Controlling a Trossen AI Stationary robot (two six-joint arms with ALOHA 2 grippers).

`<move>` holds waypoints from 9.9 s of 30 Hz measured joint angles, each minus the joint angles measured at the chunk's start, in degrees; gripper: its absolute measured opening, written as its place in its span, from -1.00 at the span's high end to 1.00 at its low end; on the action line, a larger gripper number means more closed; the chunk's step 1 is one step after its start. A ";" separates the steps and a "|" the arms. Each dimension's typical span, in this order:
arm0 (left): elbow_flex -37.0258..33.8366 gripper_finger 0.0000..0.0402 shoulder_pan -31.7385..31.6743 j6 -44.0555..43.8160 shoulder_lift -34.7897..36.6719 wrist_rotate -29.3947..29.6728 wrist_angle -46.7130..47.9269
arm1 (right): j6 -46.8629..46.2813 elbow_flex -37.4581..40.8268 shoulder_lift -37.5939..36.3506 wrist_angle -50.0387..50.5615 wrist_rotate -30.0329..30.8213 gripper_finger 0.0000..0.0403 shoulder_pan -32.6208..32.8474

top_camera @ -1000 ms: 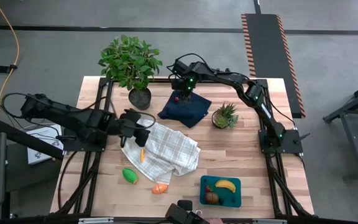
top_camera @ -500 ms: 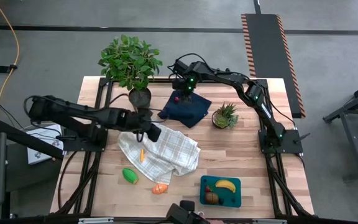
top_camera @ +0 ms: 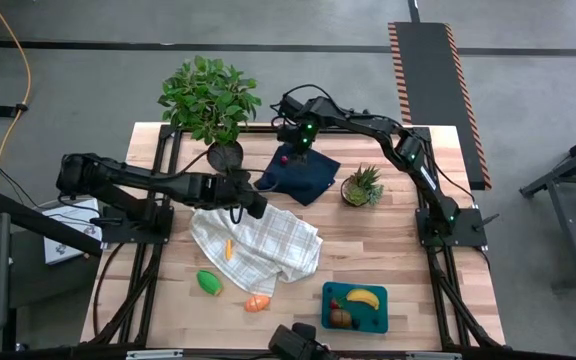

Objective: Pick and placing Produce into tupperware
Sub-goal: Move the left plant pot to the top left of the table

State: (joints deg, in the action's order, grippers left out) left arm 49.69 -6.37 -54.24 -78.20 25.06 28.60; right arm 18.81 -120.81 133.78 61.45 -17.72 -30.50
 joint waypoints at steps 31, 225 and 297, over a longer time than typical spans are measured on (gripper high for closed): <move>-0.07 0.22 -0.07 12.04 -10.97 12.08 -19.16 | -8.53 -11.83 -18.19 13.58 -4.01 0.36 -2.90; 17.01 0.22 -11.33 36.98 -23.44 -19.59 -12.03 | -4.61 -11.78 -36.76 28.57 2.80 0.36 -2.82; -13.21 0.22 16.46 -31.69 13.28 40.61 14.23 | -9.88 12.78 -34.82 4.99 -6.84 0.36 6.56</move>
State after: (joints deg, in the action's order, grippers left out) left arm 36.48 10.09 -85.93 -64.93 65.67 42.83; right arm 8.93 -108.03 98.96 66.44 -24.56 -23.94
